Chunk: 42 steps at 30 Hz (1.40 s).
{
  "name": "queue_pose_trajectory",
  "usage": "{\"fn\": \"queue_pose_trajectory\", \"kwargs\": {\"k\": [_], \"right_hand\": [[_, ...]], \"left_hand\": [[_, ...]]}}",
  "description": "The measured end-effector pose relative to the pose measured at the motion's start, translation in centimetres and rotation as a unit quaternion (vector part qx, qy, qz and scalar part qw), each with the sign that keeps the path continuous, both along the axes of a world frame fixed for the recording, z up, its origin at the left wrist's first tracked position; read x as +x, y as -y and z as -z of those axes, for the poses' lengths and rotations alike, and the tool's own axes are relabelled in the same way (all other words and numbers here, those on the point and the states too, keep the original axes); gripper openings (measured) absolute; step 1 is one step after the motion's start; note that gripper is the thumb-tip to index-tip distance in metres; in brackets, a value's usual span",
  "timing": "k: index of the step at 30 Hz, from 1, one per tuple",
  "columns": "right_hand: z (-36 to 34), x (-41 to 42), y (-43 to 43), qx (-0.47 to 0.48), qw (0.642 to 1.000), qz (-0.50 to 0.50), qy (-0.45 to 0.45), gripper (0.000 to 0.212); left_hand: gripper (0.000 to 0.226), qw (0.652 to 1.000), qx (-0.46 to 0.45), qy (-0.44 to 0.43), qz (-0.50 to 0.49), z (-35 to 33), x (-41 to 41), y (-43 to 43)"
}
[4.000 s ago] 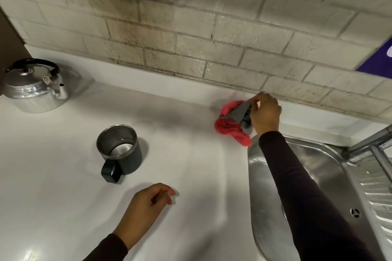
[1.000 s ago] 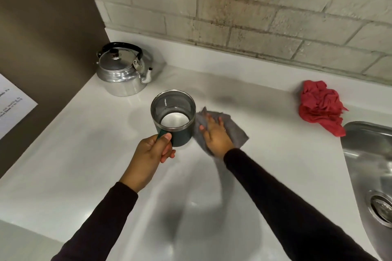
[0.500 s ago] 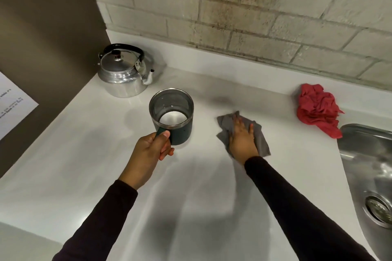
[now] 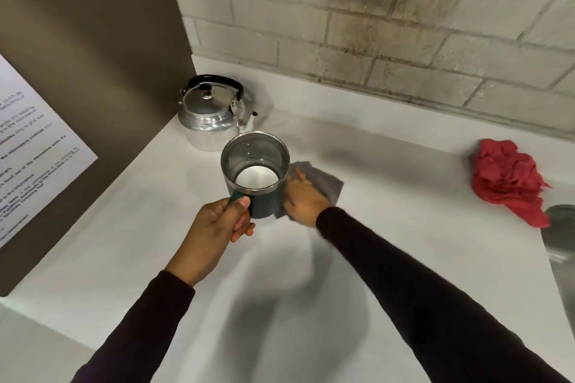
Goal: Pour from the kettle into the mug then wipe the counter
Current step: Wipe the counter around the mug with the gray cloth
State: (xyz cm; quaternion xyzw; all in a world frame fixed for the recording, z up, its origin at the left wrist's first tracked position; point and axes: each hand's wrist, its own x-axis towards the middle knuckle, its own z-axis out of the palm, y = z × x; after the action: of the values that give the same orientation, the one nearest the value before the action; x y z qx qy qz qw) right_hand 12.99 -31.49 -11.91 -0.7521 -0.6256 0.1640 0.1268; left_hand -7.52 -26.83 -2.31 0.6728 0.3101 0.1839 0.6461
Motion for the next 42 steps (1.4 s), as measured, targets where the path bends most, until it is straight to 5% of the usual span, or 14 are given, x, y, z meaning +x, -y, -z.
{"fn": "queue_pose_trajectory", "kwargs": {"k": [8, 18, 20, 26, 36, 42], "right_hand": [[1.2, -9.7, 9.4, -0.049, 0.984, -0.159, 0.068, 0.064], [0.9, -3.8, 24.5, -0.005, 0.982, 0.186, -0.006, 0.058], [0.4, -3.8, 24.9, 0.048, 0.96, 0.258, -0.097, 0.045], [-1.0, -5.4, 24.0, 0.198, 0.843, 0.482, -0.135, 0.036], [-3.6, -3.9, 26.3, 0.313, 0.782, 0.502, -0.193, 0.03], [-3.8, -3.9, 26.7, 0.3, 0.784, 0.495, -0.222, 0.027]], "left_hand": [[0.052, 1.0, -0.011, 0.017, -0.006, 0.1, -0.1, 0.2], [0.044, 0.996, -0.046, 0.018, 0.08, 2.2, 2.4, 6.0], [0.045, 0.994, -0.046, 0.02, 0.092, 3.1, 3.0, 6.9], [0.047, 0.993, -0.046, 0.016, 0.111, 5.1, 5.5, 9.1], [0.059, 0.994, -0.021, -0.015, 0.104, 7.2, 8.3, 9.8], [0.058, 0.993, -0.047, -0.011, 0.106, 7.4, 8.8, 9.8]]}}
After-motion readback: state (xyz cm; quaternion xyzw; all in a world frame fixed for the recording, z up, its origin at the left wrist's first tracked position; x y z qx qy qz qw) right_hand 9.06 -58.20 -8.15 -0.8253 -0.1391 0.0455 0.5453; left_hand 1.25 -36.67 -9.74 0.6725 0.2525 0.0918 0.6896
